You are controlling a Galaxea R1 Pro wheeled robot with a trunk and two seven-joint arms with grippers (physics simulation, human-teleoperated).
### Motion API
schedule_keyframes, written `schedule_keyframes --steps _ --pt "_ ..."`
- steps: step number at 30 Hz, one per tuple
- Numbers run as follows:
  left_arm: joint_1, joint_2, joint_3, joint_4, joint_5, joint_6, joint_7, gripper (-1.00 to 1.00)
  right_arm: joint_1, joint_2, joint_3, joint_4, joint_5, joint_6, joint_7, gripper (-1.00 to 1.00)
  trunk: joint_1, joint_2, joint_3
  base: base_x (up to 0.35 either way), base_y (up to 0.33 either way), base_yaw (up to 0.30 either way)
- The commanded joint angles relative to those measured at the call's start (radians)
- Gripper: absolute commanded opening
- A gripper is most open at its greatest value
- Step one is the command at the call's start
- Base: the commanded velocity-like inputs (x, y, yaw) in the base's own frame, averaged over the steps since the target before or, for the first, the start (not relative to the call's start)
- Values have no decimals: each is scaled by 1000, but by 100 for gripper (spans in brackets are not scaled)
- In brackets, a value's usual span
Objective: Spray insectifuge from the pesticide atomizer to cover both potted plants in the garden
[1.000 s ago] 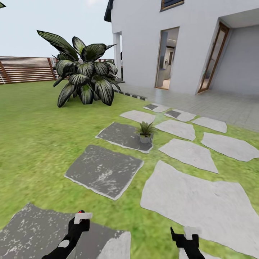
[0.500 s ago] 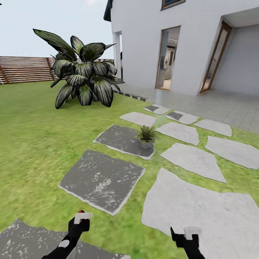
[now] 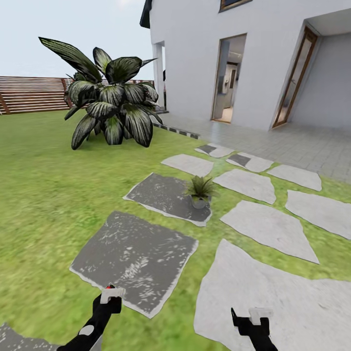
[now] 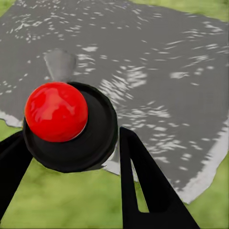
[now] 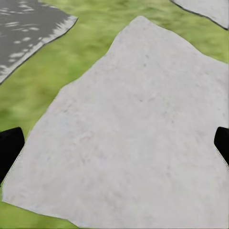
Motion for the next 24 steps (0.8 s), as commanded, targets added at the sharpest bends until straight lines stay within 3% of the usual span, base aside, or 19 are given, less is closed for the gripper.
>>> schedule_keyframes --steps 1,9,24 --pt "-1 0 3 1 0 -3 0 -100 -1 0 0 1 0 -3 0 100 0 0 -1 338 0 0" --pt "-1 0 3 1 -1 -3 -1 -100 -1 0 0 1 0 -3 0 100 0 0 -1 338 0 -10" --pt "-1 0 2 1 -2 -3 0 -100 -1 0 0 1 0 -3 0 100 0 0 5 338 0 -129"
